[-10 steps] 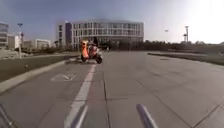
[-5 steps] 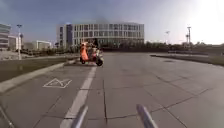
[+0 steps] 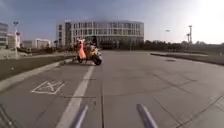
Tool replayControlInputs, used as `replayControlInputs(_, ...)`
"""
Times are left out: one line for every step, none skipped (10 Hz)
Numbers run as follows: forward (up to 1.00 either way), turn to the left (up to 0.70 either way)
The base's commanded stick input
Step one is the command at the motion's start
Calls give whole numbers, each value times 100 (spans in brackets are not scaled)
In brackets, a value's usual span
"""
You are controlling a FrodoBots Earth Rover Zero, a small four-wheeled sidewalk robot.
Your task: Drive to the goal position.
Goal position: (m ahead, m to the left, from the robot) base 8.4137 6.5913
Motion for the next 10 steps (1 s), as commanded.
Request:
replayControlInputs(70,-14)
replayControlInputs(70,-14)
replayControlInputs(70,-14)
replayControlInputs(70,-14)
replayControlInputs(70,-14)
replayControlInputs(70,-14)
replayControlInputs(70,-14)
replayControlInputs(70,-14)
replayControlInputs(70,-14)
replayControlInputs(70,-14)
